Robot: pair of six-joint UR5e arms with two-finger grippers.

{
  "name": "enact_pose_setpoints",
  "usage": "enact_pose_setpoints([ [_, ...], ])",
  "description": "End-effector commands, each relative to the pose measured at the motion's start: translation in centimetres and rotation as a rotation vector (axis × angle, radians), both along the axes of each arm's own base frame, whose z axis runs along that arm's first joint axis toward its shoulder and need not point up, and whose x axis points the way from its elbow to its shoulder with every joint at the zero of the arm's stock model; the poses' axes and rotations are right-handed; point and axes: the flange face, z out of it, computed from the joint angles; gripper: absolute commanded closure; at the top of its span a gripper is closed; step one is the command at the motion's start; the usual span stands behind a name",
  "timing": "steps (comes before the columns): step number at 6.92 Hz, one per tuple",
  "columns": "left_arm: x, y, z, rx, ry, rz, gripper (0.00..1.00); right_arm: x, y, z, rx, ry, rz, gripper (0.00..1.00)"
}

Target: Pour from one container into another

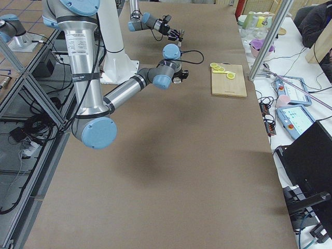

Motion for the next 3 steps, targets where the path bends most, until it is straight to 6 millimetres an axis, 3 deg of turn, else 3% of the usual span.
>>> enact_pose_setpoints([
  [1, -3.2, 0.6, 4.4, 0.000, 0.001, -0.004, 1.00, 2.5, -0.8, 7.3, -0.029, -0.072, 0.008, 1.00],
  [3, -4.5, 0.7, 6.9, -0.008, -0.033, -0.008, 1.00, 2.4, -0.5, 13.1, -0.098, -0.124, 0.032, 1.00],
])
